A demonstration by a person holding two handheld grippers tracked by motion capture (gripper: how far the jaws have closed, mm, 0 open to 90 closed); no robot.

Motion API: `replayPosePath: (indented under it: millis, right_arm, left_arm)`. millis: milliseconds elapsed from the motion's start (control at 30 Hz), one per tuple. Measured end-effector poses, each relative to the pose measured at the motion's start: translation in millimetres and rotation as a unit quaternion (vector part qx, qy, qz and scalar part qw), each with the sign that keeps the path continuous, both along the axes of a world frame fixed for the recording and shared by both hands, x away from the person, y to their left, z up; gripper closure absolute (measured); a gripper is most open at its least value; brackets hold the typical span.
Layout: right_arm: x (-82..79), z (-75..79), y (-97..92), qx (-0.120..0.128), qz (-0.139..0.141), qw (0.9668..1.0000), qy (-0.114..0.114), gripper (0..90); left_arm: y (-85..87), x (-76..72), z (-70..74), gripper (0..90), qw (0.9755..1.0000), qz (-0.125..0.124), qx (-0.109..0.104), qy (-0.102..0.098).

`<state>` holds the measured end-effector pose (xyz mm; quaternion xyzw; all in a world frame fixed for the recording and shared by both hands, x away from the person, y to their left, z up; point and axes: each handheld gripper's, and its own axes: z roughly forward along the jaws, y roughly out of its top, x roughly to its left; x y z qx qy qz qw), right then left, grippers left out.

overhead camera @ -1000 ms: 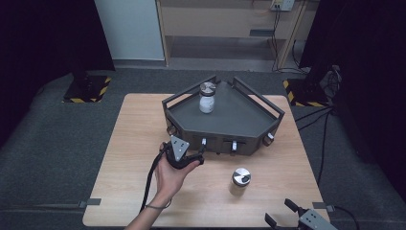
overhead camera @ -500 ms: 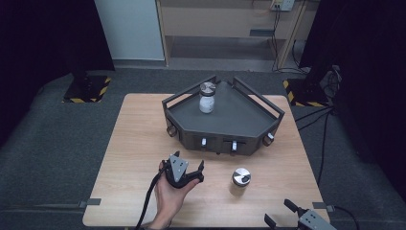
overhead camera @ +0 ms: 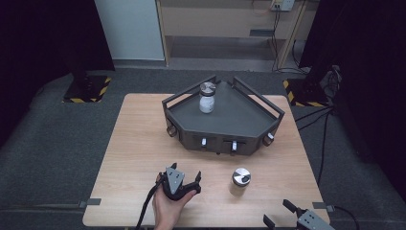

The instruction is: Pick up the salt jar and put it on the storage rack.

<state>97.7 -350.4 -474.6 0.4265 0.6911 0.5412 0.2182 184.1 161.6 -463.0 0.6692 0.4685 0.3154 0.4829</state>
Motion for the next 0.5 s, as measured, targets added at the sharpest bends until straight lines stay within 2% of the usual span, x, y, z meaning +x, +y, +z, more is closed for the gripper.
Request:
replayPosePath:
  millis: [300,500]
  right_arm:
    - [0.4,0.1,0.0,-0.002,0.003,1.0,-0.001,5.4]
    - [-0.6,0.8,-0.2,-0.005,0.003,1.0,-0.004,5.4]
  left_arm:
    - [1.5,-5.5,-2.8,7.6,1.0,-0.003,-0.002,0.006]
    - [3.7,-5.7,-2.5,7.6,1.0,-0.002,-0.005,0.0]
